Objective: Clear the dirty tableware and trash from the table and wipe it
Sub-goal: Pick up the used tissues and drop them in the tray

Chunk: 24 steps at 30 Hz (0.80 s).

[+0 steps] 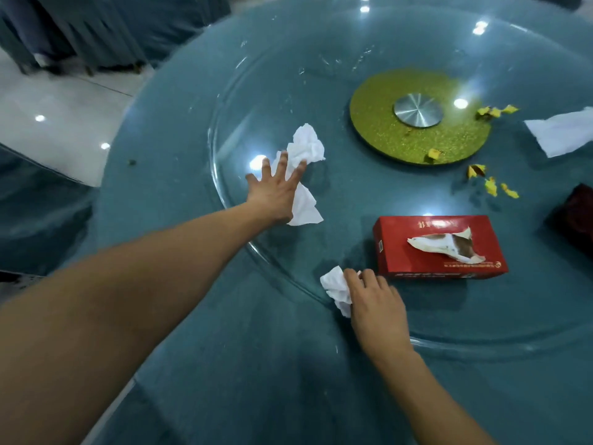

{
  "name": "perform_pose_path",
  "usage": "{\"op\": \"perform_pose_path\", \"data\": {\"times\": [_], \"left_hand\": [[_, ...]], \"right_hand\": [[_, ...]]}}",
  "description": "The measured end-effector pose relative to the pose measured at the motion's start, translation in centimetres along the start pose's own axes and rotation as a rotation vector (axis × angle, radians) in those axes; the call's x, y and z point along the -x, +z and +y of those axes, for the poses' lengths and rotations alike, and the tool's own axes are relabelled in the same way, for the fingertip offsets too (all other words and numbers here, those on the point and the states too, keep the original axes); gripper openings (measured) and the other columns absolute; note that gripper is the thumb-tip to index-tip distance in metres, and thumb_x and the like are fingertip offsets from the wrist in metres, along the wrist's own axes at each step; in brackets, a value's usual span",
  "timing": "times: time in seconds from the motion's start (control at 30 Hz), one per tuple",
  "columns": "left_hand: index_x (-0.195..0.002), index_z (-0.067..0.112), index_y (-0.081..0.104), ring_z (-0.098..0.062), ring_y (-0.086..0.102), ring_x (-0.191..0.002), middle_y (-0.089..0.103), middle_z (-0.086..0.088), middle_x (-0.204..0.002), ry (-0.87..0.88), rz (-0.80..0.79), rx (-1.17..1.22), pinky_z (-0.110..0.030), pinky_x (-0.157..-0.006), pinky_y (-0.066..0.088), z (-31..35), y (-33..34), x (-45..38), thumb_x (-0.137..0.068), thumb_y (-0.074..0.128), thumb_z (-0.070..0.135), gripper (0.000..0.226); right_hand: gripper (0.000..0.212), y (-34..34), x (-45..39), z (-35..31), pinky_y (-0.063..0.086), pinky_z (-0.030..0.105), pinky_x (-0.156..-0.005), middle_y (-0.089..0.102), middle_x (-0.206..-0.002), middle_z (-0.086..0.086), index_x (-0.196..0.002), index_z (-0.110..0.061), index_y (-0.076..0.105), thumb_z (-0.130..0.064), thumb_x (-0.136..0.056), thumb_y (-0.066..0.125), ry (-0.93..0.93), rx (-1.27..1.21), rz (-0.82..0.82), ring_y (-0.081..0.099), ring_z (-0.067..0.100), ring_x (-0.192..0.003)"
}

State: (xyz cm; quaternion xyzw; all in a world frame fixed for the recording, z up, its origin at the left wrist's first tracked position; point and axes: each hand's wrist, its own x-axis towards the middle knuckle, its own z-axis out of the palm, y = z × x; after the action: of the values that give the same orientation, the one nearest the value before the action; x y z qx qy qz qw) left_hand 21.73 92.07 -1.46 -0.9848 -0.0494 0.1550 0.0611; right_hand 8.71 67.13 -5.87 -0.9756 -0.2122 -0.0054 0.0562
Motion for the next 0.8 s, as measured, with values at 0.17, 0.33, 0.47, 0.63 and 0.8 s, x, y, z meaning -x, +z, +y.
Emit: {"op": "perform_pose_path", "data": {"times": [0.17,0.33,0.47,0.63,0.8], "left_hand": [[-0.156,0.039,-0.020,-0.043,-0.005,-0.153,-0.022,-0.007,-0.167,0.076,-0.090,-0.048,-0.069,-0.109,0.030,-0.2,-2.2,-4.9,-0.082,0.073,0.025,0.119],[-0.157,0.041,-0.015,-0.042,0.008,-0.152,-0.020,0.002,-0.168,0.190,-0.177,-0.071,-0.066,-0.107,0.037,0.0,-1.8,-8.8,-0.082,0.070,0.006,0.118],[-0.160,0.036,0.004,-0.040,0.023,-0.146,-0.001,0.004,-0.170,0.232,-0.211,-0.006,-0.060,-0.105,0.040,-0.4,-0.5,-10.4,-0.088,0.067,0.006,0.101],[-0.139,0.013,0.045,-0.038,0.048,-0.120,0.047,-0.013,-0.136,0.238,0.044,0.079,-0.049,-0.082,0.047,-0.6,0.5,-9.3,-0.090,0.057,-0.002,0.052],[-0.115,0.004,0.058,-0.039,0.054,-0.100,0.055,-0.018,-0.110,0.233,0.241,0.287,-0.046,-0.068,0.044,-0.3,4.1,-4.0,-0.080,0.062,-0.009,0.037]], "right_hand": [[0.053,0.9,-2.9,-0.5,0.048,0.039,-0.055,0.059,-0.084,0.006,-0.099,-0.013,0.065,-0.015,-0.054,0.093,-0.022,0.044,0.028,0.058,0.028,-0.069],[0.053,1.7,-3.8,-0.8,0.051,0.039,-0.057,0.060,-0.079,0.005,-0.090,-0.013,0.064,-0.026,-0.050,0.097,0.005,0.014,0.038,0.060,0.028,-0.068],[0.053,2.2,-3.1,-0.8,0.053,0.038,-0.065,0.062,-0.085,0.004,-0.093,-0.013,0.064,-0.016,-0.050,0.095,0.038,0.000,0.072,0.061,0.027,-0.073],[0.050,3.0,-2.4,-0.9,0.055,0.038,-0.073,0.064,-0.103,0.004,-0.104,-0.013,0.064,-0.014,-0.061,0.088,0.082,-0.008,0.030,0.061,0.029,-0.087],[0.038,2.1,-1.8,-1.7,0.051,0.042,-0.086,0.060,-0.117,0.007,-0.112,-0.011,0.059,-0.033,-0.081,0.057,0.113,-0.107,-0.017,0.056,0.031,-0.101]]}}
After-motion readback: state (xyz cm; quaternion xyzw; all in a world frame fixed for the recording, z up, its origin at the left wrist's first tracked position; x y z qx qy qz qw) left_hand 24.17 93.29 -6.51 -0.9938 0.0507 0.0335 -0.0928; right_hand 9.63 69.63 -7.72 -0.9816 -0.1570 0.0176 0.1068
